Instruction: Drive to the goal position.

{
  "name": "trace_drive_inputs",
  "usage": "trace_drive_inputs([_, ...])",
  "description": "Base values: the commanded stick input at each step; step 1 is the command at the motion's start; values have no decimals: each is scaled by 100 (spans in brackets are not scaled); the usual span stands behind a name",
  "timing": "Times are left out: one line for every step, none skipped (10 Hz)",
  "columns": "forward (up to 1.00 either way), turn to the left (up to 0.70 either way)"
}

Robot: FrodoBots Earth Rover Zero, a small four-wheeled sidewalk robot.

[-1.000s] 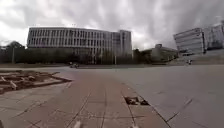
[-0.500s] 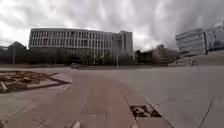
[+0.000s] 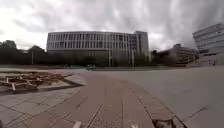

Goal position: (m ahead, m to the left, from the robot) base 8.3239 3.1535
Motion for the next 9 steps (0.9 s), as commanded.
trace_drive_inputs([70,0])
trace_drive_inputs([70,0])
trace_drive_inputs([70,0])
trace_drive_inputs([70,0])
trace_drive_inputs([70,0])
trace_drive_inputs([70,0])
trace_drive_inputs([70,0])
trace_drive_inputs([70,0])
trace_drive_inputs([70,0])
